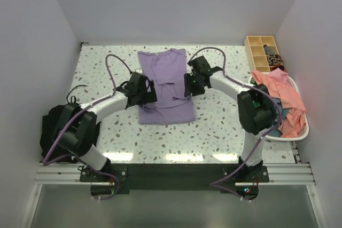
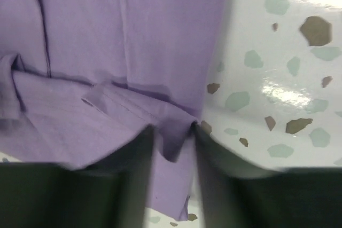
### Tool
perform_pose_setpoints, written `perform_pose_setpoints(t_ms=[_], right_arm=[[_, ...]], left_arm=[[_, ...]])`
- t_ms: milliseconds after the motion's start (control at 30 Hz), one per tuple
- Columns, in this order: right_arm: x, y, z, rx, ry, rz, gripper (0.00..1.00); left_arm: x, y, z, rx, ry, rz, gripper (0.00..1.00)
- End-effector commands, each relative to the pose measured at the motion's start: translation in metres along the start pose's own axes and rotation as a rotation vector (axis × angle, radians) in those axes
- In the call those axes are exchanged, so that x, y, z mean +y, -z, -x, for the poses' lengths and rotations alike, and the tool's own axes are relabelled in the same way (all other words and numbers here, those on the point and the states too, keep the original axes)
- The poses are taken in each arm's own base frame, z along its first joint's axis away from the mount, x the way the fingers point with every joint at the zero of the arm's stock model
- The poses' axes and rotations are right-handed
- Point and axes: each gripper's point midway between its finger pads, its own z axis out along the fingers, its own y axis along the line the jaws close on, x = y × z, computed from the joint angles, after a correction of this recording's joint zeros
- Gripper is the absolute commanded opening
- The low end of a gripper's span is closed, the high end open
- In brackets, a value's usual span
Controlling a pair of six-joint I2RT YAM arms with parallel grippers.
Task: Fold and stack the t-shirts
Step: Fold the folded rectangular tshirt in 1/3 of the way
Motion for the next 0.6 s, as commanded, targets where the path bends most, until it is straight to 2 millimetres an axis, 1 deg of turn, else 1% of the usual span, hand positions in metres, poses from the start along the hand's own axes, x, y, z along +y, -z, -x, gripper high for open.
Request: perform_pose_setpoints(t_ms=[0,33,67,100,133,167,200,233,267,300,333,367,400,433,467,500,533,567], right_arm=[[-0.005,0.040,0.064,-0.226,0.049,-0.084,0.54],[-0.005,0.050,0.071,-0.255,0.064,-0.095,0.55],[-0.003,0.064,0.079,-0.294,0.068,-0.097,0.59],[0.001,0.071,0.081,-0.306,0.074,-0.084,0.59],[0.003,0.076,0.082,-0.311,0.076,-0.074,0.59],[0.006,0.083,0.081,-0.317,0.076,-0.063,0.60],[0.009,0.084,0.078,-0.310,0.075,-0.042,0.60],[0.016,0.082,0.070,-0.284,0.067,0.003,0.60],[0.020,0.082,0.065,-0.265,0.060,0.029,0.60],[0.031,0.080,0.055,-0.228,0.059,0.096,0.60],[0.035,0.075,0.043,-0.193,0.043,0.127,0.60],[0.039,0.074,0.037,-0.177,0.037,0.151,0.59],[0.046,0.073,0.031,-0.166,0.041,0.176,0.59],[0.050,0.069,0.018,-0.135,0.034,0.198,0.59],[0.053,0.068,0.013,-0.125,0.034,0.211,0.59],[0.061,0.068,0.007,-0.120,0.041,0.225,0.59],[0.062,0.064,-0.003,-0.098,0.033,0.233,0.59],[0.064,0.062,-0.008,-0.091,0.032,0.237,0.59]], left_arm=[[-0.017,0.013,0.062,-0.191,-0.038,-0.033,1.00],[-0.018,0.019,0.071,-0.221,-0.051,-0.031,1.00],[-0.019,0.026,0.081,-0.257,-0.054,-0.030,1.00],[-0.022,0.038,0.090,-0.289,-0.056,-0.046,1.00],[-0.023,0.043,0.093,-0.301,-0.064,-0.054,1.00],[-0.026,0.047,0.091,-0.291,-0.067,-0.073,1.00],[-0.029,0.054,0.089,-0.285,-0.068,-0.096,1.00],[-0.029,0.055,0.081,-0.252,-0.070,-0.110,1.00],[-0.038,0.057,0.072,-0.210,-0.074,-0.165,1.00],[-0.043,0.062,0.066,-0.191,-0.076,-0.202,1.00],[-0.044,0.060,0.052,-0.151,-0.074,-0.233,1.00],[-0.050,0.063,0.039,-0.101,-0.075,-0.286,1.00],[-0.052,0.067,0.033,-0.084,-0.066,-0.310,1.00],[-0.049,0.065,0.017,-0.045,-0.054,-0.324,1.00],[-0.051,0.067,0.007,-0.010,-0.054,-0.357,1.00],[-0.050,0.071,0.001,-0.001,-0.050,-0.370,1.00],[-0.045,0.067,-0.013,0.028,-0.043,-0.371,1.00],[-0.045,0.067,-0.020,0.049,-0.043,-0.384,1.00]])
